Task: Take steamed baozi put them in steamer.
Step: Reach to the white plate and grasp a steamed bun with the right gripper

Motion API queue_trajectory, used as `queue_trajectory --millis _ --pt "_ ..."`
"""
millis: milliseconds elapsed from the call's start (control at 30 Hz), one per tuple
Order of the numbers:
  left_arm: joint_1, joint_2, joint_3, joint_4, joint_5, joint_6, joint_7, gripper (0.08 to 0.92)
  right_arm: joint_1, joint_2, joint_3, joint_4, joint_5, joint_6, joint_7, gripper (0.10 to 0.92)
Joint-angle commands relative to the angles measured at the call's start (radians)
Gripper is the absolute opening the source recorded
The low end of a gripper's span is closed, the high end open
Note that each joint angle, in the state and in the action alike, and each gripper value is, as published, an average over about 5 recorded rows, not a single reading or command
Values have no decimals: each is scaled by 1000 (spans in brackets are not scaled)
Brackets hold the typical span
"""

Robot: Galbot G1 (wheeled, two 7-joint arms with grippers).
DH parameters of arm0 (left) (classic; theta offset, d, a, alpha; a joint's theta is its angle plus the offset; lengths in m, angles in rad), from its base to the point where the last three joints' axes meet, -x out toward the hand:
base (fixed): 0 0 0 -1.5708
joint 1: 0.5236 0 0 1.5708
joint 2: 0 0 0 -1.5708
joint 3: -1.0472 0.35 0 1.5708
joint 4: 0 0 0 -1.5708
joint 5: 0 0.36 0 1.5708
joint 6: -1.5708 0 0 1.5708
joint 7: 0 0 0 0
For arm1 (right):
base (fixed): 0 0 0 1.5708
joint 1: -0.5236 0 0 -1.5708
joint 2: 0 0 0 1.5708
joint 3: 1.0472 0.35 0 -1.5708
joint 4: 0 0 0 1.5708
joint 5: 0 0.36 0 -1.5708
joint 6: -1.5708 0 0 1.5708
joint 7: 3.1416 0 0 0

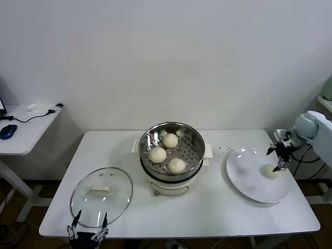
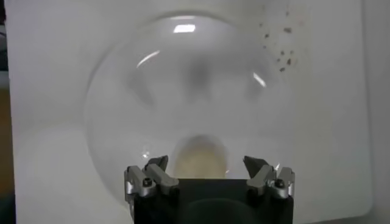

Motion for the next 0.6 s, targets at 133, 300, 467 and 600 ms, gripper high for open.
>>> queue_trajectory --millis 133,300,467,600 --pt "-8 -3 1 2 18 4 -1 823 -157 127 288 -239 -257 110 -2 823" --pt "-12 -4 -1 5 20 6 -2 823 -156 175 332 -287 -302 139 17 823" --pt "-12 -3 -2 10 20 6 -2 823 -143 208 360 -324 -338 154 23 823" --pt "-13 -4 -1 13 21 5 -2 823 -135 221 358 -333 -340 152 17 823"
